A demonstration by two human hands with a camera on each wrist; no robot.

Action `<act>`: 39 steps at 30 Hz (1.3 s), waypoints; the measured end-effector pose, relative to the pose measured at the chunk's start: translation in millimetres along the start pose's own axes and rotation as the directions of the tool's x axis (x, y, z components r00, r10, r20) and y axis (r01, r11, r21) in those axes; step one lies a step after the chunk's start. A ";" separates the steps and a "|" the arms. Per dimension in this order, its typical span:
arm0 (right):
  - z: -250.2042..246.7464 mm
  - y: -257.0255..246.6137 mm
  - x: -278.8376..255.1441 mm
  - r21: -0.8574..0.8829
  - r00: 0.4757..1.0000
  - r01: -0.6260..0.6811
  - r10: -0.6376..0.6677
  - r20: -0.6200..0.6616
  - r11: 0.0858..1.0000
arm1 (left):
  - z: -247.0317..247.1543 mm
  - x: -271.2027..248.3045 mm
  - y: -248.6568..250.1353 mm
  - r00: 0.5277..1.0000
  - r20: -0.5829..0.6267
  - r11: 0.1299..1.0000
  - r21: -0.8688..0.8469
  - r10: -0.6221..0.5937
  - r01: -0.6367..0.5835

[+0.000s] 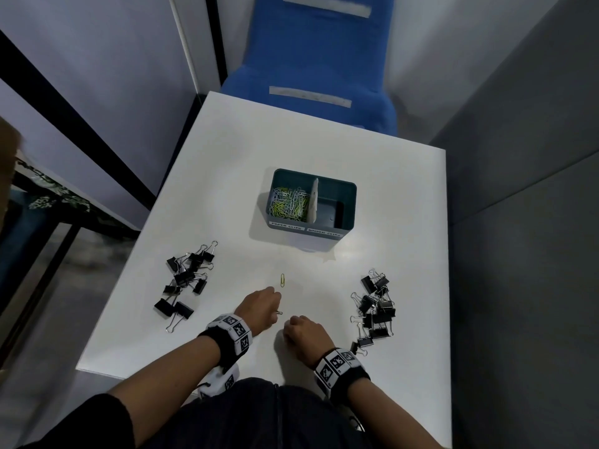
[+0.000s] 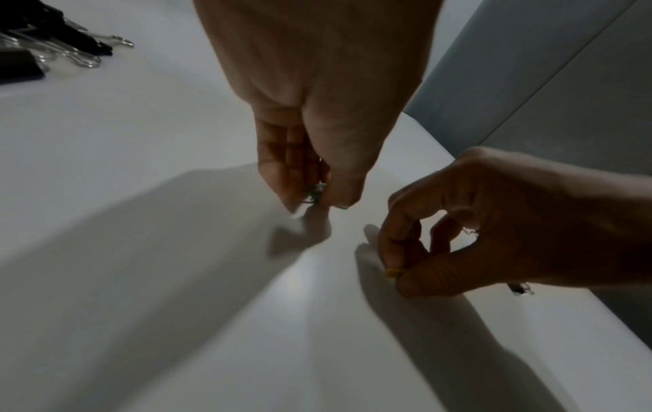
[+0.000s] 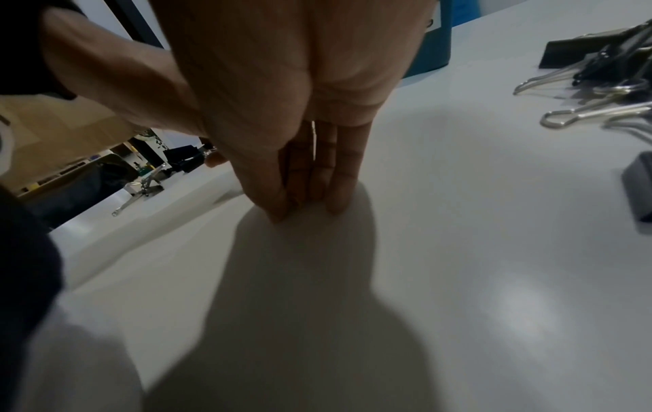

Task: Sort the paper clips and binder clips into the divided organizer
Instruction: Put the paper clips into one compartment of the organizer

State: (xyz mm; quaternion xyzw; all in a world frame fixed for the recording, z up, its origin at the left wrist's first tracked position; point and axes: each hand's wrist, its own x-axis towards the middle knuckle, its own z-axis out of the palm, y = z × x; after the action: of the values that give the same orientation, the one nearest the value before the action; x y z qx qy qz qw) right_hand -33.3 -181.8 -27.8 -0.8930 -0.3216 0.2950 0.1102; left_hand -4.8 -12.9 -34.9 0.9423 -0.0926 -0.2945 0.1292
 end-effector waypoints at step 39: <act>-172.9 33.2 74.5 0.516 0.766 -0.043 0.360 -0.532 0.855 | -37.5 31.7 -6.9 0.990 0.116 0.993 -0.071 -0.081 0.090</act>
State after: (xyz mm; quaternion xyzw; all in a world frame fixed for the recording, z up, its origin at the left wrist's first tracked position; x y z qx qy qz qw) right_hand 133.1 -160.9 64.0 -0.9142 -0.0849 0.0700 0.3899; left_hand 43.3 -7.2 -24.0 0.9218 -0.0479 -0.3557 0.1465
